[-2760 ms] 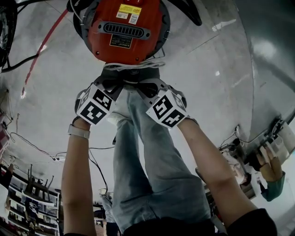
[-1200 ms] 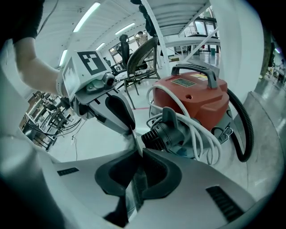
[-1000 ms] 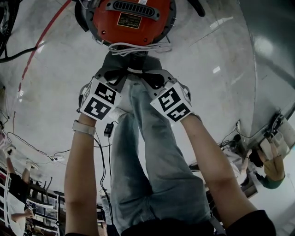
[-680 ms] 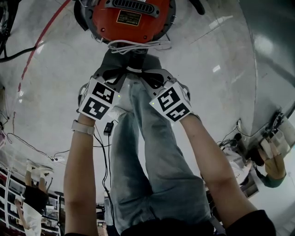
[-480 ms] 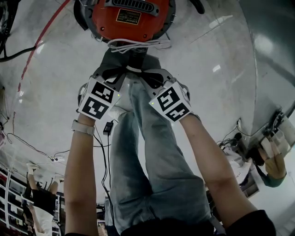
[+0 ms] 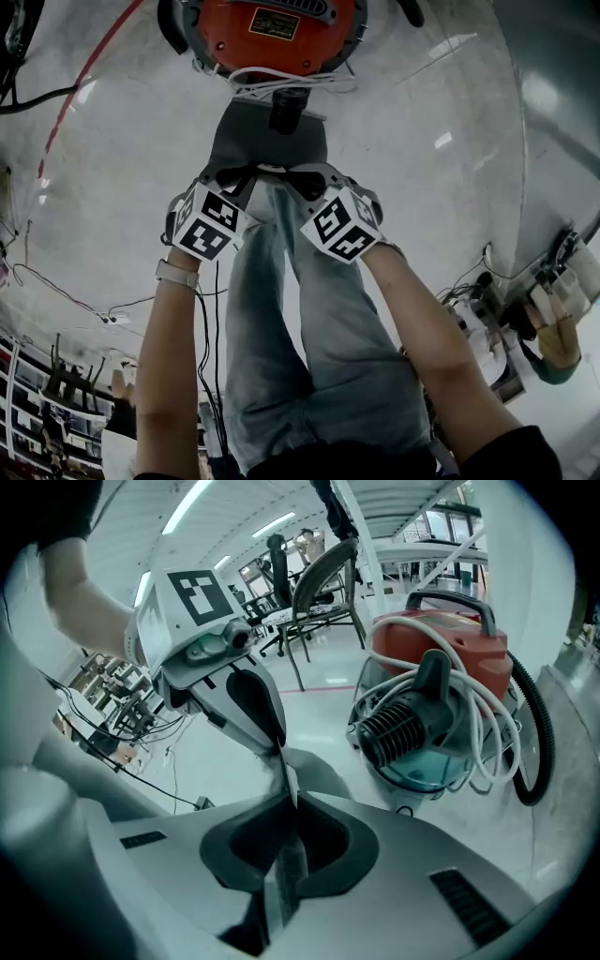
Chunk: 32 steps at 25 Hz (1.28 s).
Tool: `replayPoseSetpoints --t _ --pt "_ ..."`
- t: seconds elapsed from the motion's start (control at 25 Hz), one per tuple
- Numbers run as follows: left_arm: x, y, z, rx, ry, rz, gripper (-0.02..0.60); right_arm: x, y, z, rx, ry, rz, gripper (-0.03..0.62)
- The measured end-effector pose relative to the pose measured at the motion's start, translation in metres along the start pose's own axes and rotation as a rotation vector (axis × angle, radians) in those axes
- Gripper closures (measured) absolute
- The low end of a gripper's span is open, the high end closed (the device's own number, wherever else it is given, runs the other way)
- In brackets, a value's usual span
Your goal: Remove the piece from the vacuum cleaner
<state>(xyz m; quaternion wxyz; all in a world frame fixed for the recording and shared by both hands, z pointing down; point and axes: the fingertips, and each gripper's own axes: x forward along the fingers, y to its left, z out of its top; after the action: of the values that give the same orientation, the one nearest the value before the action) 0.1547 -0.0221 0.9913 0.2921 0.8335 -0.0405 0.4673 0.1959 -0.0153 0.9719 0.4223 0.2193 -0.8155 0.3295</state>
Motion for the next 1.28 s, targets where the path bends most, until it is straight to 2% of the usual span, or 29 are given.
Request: replayPoseSetpoints --t 0.28,0.44,0.64,0.88,1.28 --pt "-0.022 -0.007 -0.014 -0.061 -0.038 0.02 0.531 -0.003 0.024 0.013 -0.055 0.018 0.031 0.548" --pt "-0.048 -0.002 -0.018 -0.137 -0.1 0.091 0.531 -0.004 0.036 0.035 -0.134 0.027 0.055 0.548" --pt "-0.089 -0.006 -0.043 -0.244 -0.168 0.15 0.532 -0.002 0.069 0.067 -0.238 0.039 0.107 0.549" --pt "-0.151 -0.023 -0.084 -0.376 -0.248 0.217 0.532 -0.007 0.134 0.106 -0.349 0.063 0.163 0.549" --pt "-0.28 -0.062 -0.13 -0.537 -0.43 0.366 0.532 -0.038 0.246 0.179 -0.514 0.078 0.208 0.548"
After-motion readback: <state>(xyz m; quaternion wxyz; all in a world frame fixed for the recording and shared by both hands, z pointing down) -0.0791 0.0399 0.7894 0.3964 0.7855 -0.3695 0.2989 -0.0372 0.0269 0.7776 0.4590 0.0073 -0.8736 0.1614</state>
